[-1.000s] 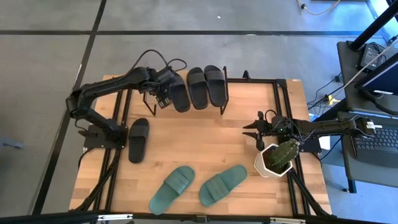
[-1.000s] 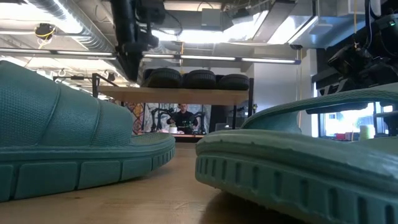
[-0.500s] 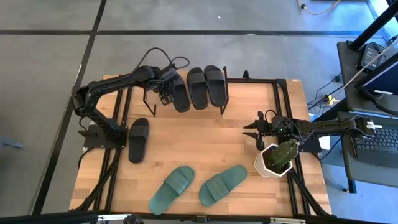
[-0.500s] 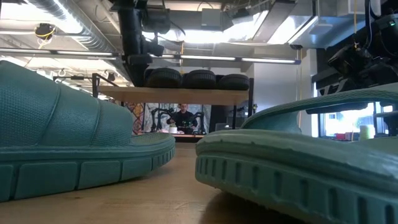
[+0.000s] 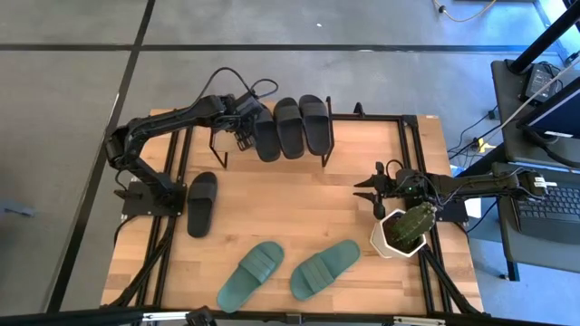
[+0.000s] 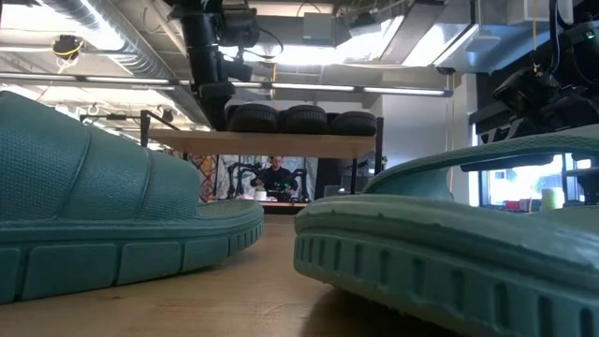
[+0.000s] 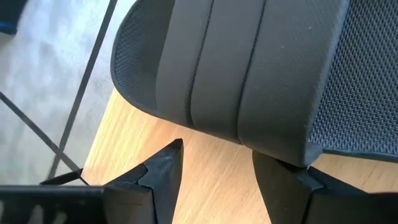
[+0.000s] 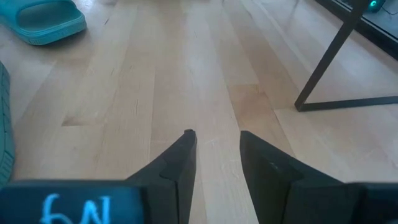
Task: Pick and place slides into the shelf
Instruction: Put the black slide on the shelf
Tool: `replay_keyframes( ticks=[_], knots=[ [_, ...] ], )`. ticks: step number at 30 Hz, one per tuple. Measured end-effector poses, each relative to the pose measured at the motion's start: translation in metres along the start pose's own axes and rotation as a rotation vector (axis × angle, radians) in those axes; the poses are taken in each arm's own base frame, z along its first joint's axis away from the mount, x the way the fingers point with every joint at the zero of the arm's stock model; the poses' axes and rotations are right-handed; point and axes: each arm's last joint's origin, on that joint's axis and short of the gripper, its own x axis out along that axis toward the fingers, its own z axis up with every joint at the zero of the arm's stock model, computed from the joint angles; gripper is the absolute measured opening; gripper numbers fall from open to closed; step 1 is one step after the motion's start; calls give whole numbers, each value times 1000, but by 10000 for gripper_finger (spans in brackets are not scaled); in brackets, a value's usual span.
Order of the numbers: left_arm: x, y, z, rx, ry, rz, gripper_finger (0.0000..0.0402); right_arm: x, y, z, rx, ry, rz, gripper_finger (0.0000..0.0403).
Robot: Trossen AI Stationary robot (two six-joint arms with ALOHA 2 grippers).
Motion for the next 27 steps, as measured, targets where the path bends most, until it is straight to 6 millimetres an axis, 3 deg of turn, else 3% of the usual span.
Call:
replay_keyframes(
  ticks=[9, 13, 17, 22, 27],
  knots=[
    [-5, 4, -4, 11, 18, 68, 185, 0, 0, 0, 1, 1, 0, 126],
    [-20, 7, -11, -13, -7, 67, 185, 0, 0, 0, 2, 1, 0, 126],
    [-47, 3, -18, -35, -97, 13, 185, 0, 0, 0, 2, 1, 0, 126],
    [-89, -19, -32, 51, -223, -31, 185, 0, 0, 0, 1, 1, -1, 126],
    [-127, -61, -56, 211, -297, -46, 185, 0, 0, 0, 1, 1, -1, 126]
  ],
)
